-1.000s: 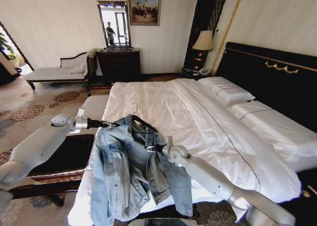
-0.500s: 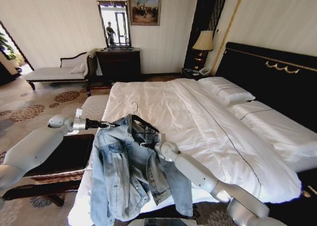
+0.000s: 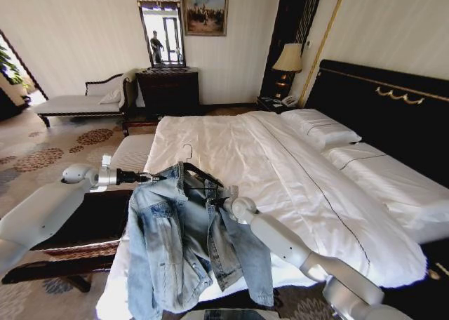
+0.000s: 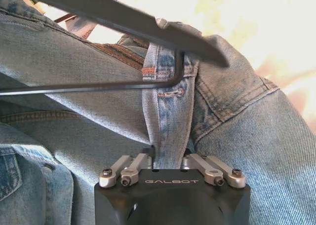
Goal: Pick up the clothes from the bed and hang them on the clothes hanger.
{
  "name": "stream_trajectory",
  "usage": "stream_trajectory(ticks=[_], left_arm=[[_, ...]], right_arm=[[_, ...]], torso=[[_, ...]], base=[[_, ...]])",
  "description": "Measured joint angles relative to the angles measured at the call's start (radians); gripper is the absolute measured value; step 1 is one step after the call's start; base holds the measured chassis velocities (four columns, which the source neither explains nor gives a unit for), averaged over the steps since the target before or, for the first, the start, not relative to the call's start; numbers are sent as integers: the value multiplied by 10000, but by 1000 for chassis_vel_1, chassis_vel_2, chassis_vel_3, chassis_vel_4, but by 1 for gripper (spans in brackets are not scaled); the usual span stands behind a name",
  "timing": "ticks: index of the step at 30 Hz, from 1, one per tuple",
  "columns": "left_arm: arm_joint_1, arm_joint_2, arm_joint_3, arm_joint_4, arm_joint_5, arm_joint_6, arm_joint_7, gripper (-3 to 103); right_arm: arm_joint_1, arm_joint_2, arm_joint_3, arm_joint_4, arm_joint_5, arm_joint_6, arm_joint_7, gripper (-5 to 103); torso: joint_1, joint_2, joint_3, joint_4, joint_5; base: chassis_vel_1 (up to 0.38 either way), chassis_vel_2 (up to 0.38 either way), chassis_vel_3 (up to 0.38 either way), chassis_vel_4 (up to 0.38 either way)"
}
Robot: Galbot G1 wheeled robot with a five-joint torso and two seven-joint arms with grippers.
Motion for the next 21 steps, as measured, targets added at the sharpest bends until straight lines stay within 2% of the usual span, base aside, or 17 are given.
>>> stream_trajectory(ticks=[3, 6, 21], left_arm=[[-42, -11, -1, -21, 4, 2, 8, 23], [-141, -49, 2, -17, 12, 3, 33, 23], [74, 141, -83, -150, 3, -93, 80, 23]], right_arm=[[-24, -4, 13, 0, 30, 1, -30, 15], [-40, 18, 74, 20, 64, 19, -35, 2], [-136, -464, 314, 478, 96, 1, -97, 1]], torso=[[0, 0, 0, 0, -1], [0, 0, 0, -1, 1], [-2, 0, 0, 0, 0]], base=[[0, 0, 0, 0], [0, 0, 0, 0], [0, 0, 0, 0]])
